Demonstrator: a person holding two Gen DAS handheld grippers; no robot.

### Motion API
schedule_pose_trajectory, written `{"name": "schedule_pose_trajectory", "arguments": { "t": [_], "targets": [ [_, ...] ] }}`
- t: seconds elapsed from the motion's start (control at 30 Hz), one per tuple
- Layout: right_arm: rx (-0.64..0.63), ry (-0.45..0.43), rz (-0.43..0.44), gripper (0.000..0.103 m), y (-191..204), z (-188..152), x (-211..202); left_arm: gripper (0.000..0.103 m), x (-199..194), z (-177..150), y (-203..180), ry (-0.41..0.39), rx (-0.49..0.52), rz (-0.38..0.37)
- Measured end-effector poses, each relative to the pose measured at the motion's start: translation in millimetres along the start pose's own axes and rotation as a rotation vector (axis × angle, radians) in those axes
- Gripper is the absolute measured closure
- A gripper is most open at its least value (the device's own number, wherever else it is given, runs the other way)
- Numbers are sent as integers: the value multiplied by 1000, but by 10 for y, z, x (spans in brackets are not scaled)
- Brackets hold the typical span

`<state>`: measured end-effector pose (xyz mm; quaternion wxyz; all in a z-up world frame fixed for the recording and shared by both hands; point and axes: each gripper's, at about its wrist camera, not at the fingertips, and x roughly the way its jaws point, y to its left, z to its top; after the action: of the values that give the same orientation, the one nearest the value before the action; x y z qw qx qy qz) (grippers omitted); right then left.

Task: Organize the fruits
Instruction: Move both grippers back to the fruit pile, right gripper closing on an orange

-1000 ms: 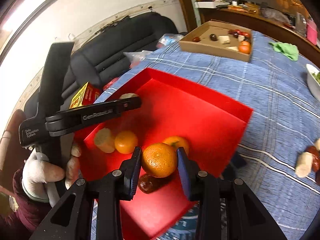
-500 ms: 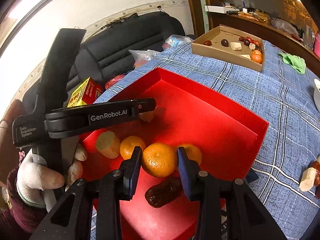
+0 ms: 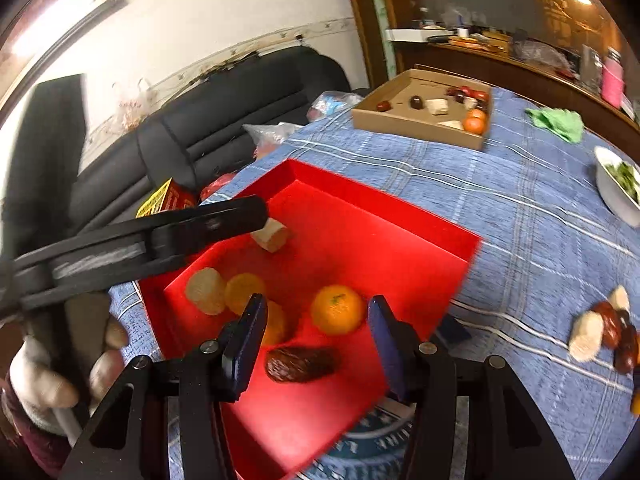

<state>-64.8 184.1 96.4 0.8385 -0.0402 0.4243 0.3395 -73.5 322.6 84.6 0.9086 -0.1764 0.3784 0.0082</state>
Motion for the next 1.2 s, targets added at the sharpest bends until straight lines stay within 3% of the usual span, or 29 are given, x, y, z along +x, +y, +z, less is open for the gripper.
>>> {"name": "schedule_pose_trajectory", "arguments": {
  "t": [0.37,0.6,0.9,1.07,1.2],
  "targets": [
    [109,-47,-75,46,-624,-397,-561,20,-82,-273,-793,51,74,-127],
    [237,-89,-170,45,-1331,-742,-1054,20,42,-489,-1262,127,144,-206],
    [471,-195,-344,46,-2383,-1015,-1745,21,193,-646,-1444,166,152,-203],
    [542,-176,-354,46,-2731,-1023,-1704,21,264,-644,-1453,172,148,-199],
    [514,-130,-328,46,-2749,-1003,-1503,21,315,-641,-1518,171,167,-196]
  ]
}}
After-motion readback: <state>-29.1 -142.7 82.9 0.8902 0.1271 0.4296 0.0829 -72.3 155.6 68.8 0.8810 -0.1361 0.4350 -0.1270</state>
